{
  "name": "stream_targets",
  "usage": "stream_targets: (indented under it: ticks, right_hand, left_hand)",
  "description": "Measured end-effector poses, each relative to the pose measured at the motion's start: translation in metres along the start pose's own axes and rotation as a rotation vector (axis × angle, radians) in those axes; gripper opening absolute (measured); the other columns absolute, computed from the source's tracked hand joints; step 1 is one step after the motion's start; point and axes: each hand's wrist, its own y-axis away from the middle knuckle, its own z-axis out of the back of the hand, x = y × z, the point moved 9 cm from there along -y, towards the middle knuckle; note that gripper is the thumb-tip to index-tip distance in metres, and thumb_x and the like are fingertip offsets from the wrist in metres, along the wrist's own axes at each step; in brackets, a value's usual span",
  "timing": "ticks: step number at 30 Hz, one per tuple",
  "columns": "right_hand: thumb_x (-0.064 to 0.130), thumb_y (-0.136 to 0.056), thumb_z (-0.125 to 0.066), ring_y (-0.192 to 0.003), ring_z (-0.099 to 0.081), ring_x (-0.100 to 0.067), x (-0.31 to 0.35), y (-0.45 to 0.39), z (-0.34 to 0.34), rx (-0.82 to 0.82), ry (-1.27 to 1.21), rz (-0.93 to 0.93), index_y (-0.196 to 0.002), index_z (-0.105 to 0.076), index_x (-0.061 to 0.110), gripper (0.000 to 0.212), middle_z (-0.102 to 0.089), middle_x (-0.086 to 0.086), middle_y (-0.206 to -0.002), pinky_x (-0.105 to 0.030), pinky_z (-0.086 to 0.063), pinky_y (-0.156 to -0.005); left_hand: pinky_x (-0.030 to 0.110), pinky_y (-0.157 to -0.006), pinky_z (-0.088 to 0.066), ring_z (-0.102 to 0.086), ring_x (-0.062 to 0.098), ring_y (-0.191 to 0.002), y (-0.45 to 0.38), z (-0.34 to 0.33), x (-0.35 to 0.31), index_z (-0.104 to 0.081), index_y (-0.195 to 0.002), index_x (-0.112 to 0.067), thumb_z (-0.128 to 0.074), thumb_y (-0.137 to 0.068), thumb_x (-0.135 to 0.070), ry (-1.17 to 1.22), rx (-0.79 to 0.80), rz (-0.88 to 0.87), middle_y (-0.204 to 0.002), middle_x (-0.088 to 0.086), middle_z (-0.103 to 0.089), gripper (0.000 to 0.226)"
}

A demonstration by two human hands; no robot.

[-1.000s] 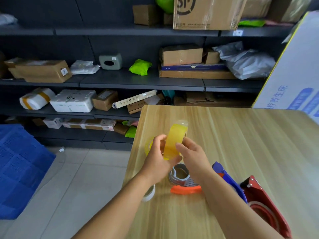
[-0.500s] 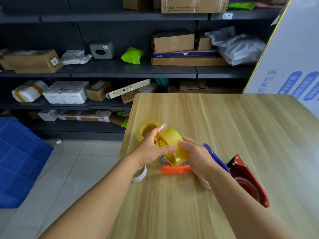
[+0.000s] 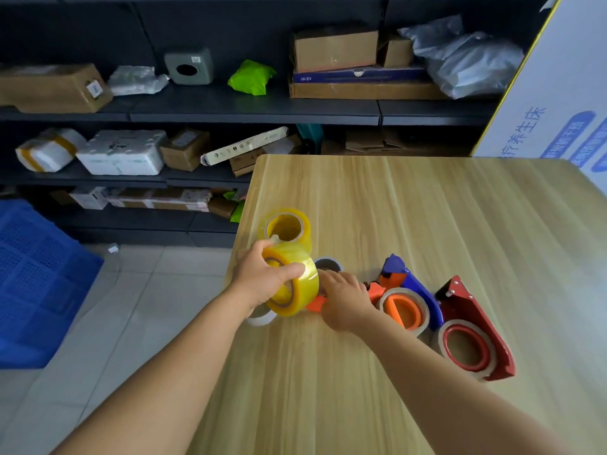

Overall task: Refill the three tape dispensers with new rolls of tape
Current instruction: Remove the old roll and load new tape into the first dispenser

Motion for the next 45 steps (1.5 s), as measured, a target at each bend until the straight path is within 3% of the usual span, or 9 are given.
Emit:
stream_targets:
  ticks: [3, 8, 13, 17, 20, 26, 31, 36, 45]
  right_hand:
    - [0.015, -0.085, -0.053, -0.144, -0.012, -0.024, 0.003, -0.003, -0.016, 0.048, 0.188, 0.023, -0.15, -0.013, 0.026, 0.077, -0.028, 0.002, -0.154, -0.047, -0.02, -0.11]
    - [0.012, -0.084, -0.054, -0.133, -0.033, -0.022, 0.006, 0.006, -0.008, -0.045, 0.281, 0.143, -0.132, -0.042, 0.02, 0.049, -0.053, -0.003, -0.133, -0.035, -0.026, -0.103]
    - [0.012, -0.087, -0.054, -0.133, -0.03, -0.028, -0.014, 0.032, -0.007, -0.033, 0.253, 0.176, -0.119, -0.056, 0.034, 0.039, -0.037, -0.003, -0.147, -0.036, -0.026, -0.108]
    - [0.011, -0.087, -0.054, -0.14, -0.023, -0.016, -0.023, 0.055, -0.006, -0.034, 0.218, 0.258, -0.116, -0.061, 0.031, 0.036, -0.047, 0.009, -0.141, -0.032, -0.019, -0.111]
    - [0.015, -0.088, -0.054, -0.134, -0.03, -0.018, -0.029, 0.068, -0.001, -0.097, 0.13, 0.206, -0.122, -0.059, 0.027, 0.036, -0.037, 0.003, -0.143, -0.031, -0.03, -0.105]
    - [0.036, -0.087, -0.06, -0.13, -0.035, -0.024, -0.045, 0.079, -0.005, -0.148, 0.005, 0.054, -0.135, -0.043, 0.024, 0.053, -0.029, -0.003, -0.147, -0.035, -0.039, -0.101]
    - [0.027, -0.088, -0.061, -0.109, -0.057, -0.023, -0.053, 0.075, -0.006, -0.153, -0.108, -0.001, -0.135, -0.042, 0.02, 0.051, -0.035, 0.001, -0.14, -0.035, -0.05, -0.085]
    - [0.008, -0.088, -0.056, -0.093, -0.059, -0.023, -0.065, 0.075, -0.007, -0.102, -0.009, -0.072, -0.136, -0.038, 0.023, 0.054, -0.041, -0.001, -0.125, -0.037, -0.055, -0.072]
    - [0.007, -0.088, -0.055, -0.103, -0.056, -0.023, -0.063, 0.074, 0.002, -0.076, 0.051, -0.034, -0.132, -0.046, 0.022, 0.047, -0.046, 0.0, -0.124, -0.034, -0.052, -0.079]
  left_hand:
    - [0.035, -0.083, -0.045, -0.048, 0.021, -0.108, -0.001, -0.001, 0.005, -0.042, -0.129, -0.039, -0.073, -0.047, -0.052, -0.028, 0.008, 0.019, -0.117, -0.003, -0.031, 0.09]
    - [0.041, -0.093, -0.046, -0.046, 0.024, -0.115, -0.003, -0.009, 0.008, -0.041, -0.13, -0.039, -0.073, -0.046, -0.055, -0.083, 0.052, 0.035, -0.12, -0.003, -0.033, 0.091]
    - [0.047, -0.098, -0.044, -0.044, 0.026, -0.118, -0.002, -0.022, 0.011, -0.041, -0.131, -0.036, -0.072, -0.046, -0.056, -0.144, 0.098, 0.07, -0.12, -0.001, -0.032, 0.092]
    - [0.04, -0.094, -0.045, -0.047, 0.025, -0.114, 0.004, -0.041, 0.017, -0.04, -0.133, -0.035, -0.075, -0.051, -0.056, -0.192, 0.153, 0.087, -0.12, 0.0, -0.032, 0.092]
    - [0.039, -0.095, -0.044, -0.046, 0.026, -0.115, 0.009, -0.056, 0.018, -0.041, -0.136, -0.031, -0.075, -0.05, -0.058, -0.235, 0.173, 0.106, -0.124, 0.003, -0.032, 0.096]
    - [0.045, -0.1, -0.042, -0.041, 0.027, -0.122, 0.018, -0.075, 0.022, -0.044, -0.132, -0.024, -0.064, -0.04, -0.066, -0.309, 0.183, 0.199, -0.133, 0.004, -0.032, 0.103]
    - [0.047, -0.098, -0.043, -0.037, 0.031, -0.126, 0.023, -0.089, 0.023, -0.049, -0.126, -0.02, -0.064, -0.042, -0.067, -0.357, 0.18, 0.272, -0.136, 0.009, -0.034, 0.097]
    - [0.049, -0.099, -0.042, -0.032, 0.033, -0.131, 0.03, -0.099, 0.033, -0.042, -0.135, -0.017, -0.061, -0.048, -0.068, -0.412, 0.188, 0.345, -0.143, 0.01, -0.028, 0.103]
    - [0.047, -0.094, -0.044, -0.04, 0.034, -0.121, 0.022, -0.096, 0.023, -0.046, -0.129, -0.015, -0.058, -0.044, -0.072, -0.403, 0.174, 0.373, -0.132, 0.012, -0.039, 0.104]
